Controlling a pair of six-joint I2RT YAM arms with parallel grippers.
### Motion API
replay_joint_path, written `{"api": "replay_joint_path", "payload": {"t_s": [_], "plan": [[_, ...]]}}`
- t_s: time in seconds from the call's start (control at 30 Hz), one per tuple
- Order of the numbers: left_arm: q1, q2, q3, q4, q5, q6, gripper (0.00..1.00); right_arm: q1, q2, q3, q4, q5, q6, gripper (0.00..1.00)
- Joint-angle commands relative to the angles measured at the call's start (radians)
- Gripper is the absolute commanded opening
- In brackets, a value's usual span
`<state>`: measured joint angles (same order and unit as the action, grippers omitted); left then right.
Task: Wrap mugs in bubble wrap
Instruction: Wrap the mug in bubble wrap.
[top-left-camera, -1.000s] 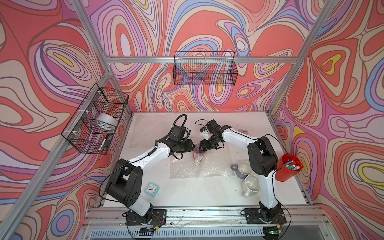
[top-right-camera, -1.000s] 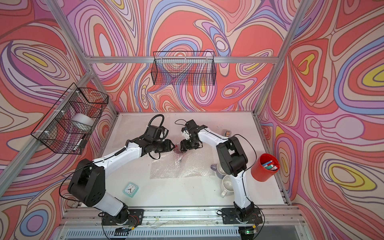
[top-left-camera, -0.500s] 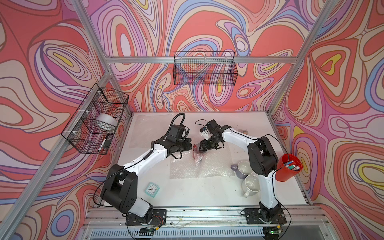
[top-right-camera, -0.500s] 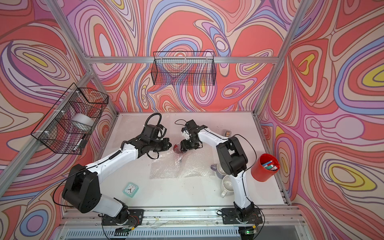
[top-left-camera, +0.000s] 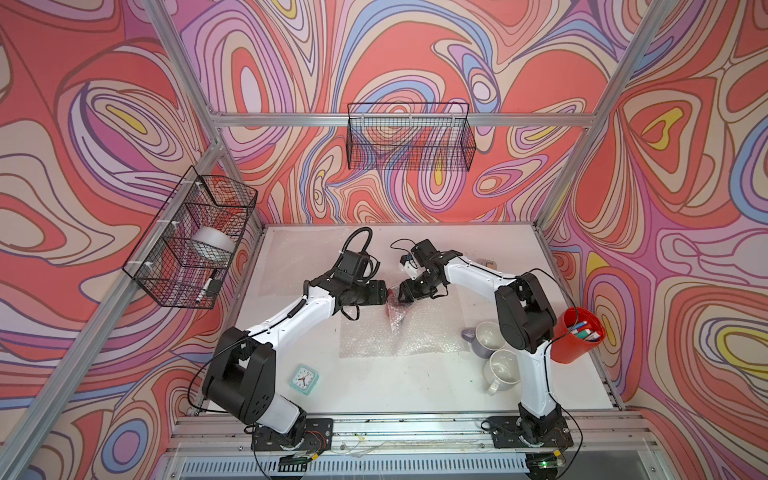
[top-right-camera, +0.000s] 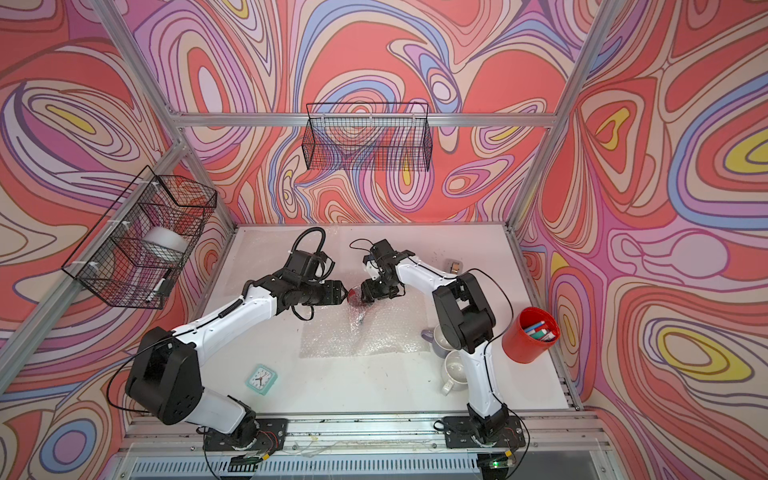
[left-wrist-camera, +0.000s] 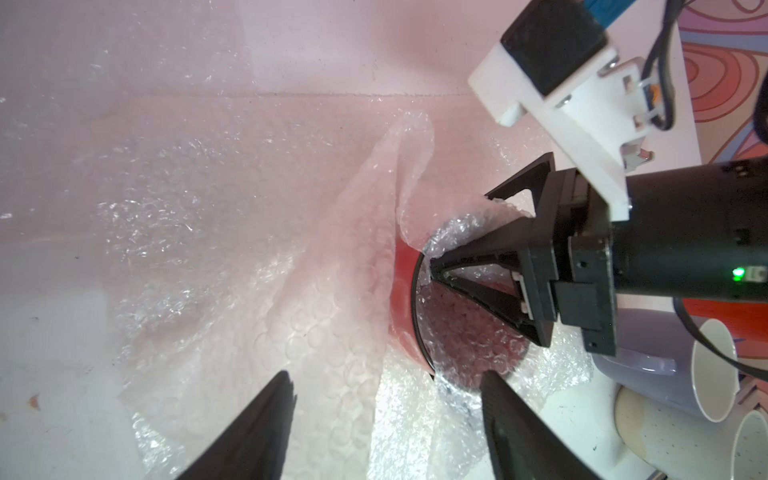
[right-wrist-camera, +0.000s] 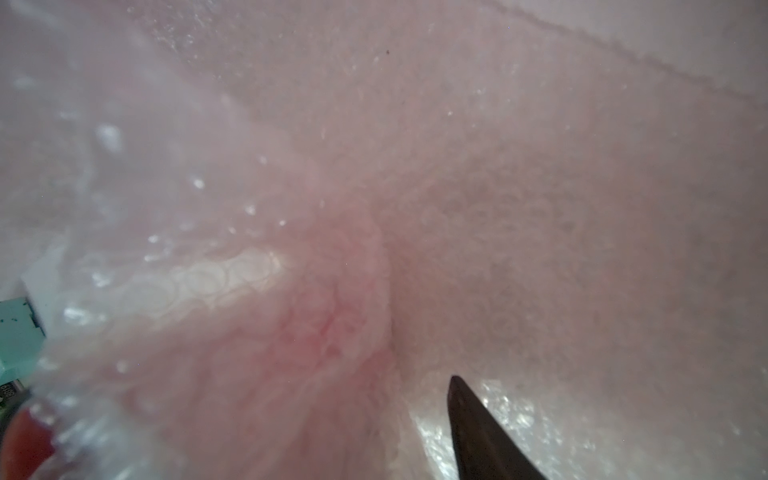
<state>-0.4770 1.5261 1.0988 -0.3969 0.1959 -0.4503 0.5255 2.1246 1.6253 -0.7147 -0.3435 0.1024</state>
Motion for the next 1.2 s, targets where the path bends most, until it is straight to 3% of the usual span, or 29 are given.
{"api": "replay_joint_path", "payload": {"t_s": [0.0, 0.13, 0.2, 0.37, 0.47, 0.9, 1.17], "plan": [[0.001, 0.019, 0.041, -0.068, -0.050, 0.103, 0.78, 0.000, 0.018, 0.010, -0.020, 0.032, -0.004, 0.61], [0.001, 0.026, 0.057, -0.112, -0.130, 0.163, 0.68, 0.000, 0.018, 0.013, -0.023, 0.032, -0.004, 0.61], [0.003, 0.032, 0.066, -0.127, -0.168, 0.189, 0.49, 0.001, 0.018, 0.015, -0.024, 0.032, -0.004, 0.61], [0.002, 0.052, 0.097, -0.168, -0.217, 0.217, 0.14, 0.002, 0.021, 0.025, -0.030, 0.031, -0.005, 0.61], [0.001, 0.040, 0.104, -0.170, -0.212, 0.215, 0.00, 0.006, 0.022, 0.029, -0.032, 0.033, -0.006, 0.61], [-0.048, -0.035, 0.043, 0.028, 0.148, -0.013, 0.00, 0.011, 0.026, 0.023, -0.016, 0.015, 0.010, 0.62], [-0.111, 0.054, -0.028, 0.172, 0.192, -0.107, 0.00, 0.011, 0.015, 0.021, 0.008, -0.034, 0.043, 0.63]]}}
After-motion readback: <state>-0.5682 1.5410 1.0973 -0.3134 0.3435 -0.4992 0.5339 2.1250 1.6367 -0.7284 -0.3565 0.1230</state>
